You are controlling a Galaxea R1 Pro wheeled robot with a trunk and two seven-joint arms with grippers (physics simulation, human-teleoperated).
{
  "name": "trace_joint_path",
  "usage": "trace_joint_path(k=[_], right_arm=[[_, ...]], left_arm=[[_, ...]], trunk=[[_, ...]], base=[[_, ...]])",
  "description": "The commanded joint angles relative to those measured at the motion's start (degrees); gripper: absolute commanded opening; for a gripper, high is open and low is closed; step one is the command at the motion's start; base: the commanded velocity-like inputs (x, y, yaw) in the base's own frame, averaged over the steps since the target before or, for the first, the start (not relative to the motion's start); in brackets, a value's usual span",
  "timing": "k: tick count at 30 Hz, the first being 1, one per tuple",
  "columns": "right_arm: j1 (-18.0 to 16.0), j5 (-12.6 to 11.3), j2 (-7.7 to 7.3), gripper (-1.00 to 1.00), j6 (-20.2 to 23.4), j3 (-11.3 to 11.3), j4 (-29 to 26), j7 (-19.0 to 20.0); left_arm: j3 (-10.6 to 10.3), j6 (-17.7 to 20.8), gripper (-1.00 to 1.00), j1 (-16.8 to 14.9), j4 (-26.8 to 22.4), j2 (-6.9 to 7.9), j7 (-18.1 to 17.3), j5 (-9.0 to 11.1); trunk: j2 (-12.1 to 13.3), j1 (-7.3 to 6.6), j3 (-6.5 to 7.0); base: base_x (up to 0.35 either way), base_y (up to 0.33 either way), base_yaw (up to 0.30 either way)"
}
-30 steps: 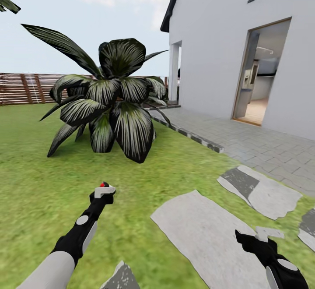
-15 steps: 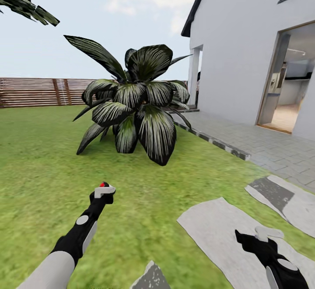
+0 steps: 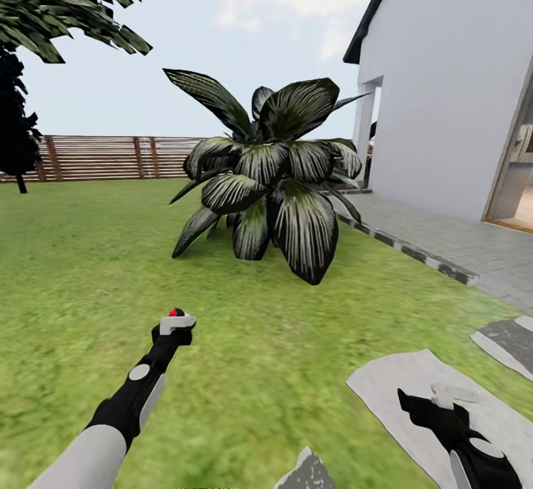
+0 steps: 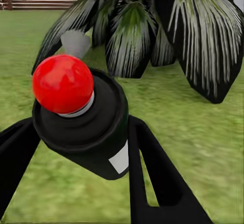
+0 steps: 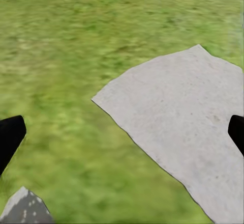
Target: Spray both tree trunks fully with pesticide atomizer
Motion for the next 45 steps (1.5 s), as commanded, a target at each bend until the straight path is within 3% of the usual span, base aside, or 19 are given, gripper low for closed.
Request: trace_joint_path(k=[1,33,45], right_arm=[[0.0,-0.2,0.00,1.00,0.3,-0.1,-0.1,0.1],[0.0,-0.2,0.00,1.00,0.3,-0.1,0.0,0.1],[0.0,-0.2,0.00,1.00,0.3,-0.1,0.1,0.1]], left_arm=[[0.4,-0.2,-1.00,-0.1,0.1,-0.06,-0.5,-0.4],[0.4,-0.2,-1.00,-0.1,0.1,-0.07,-0.5,-0.3],[0.4,-0.2,-1.00,-0.1,0.1,-0.11,-0.4,-0.3]], trunk=[[0.0,-0.01,-0.01],[0.0,-0.01,1.59],[0.0,-0.01,1.36]], base=[[0.000,0.310,0.235],[0.000,0.310,0.238],[0.000,0.310,0.175]])
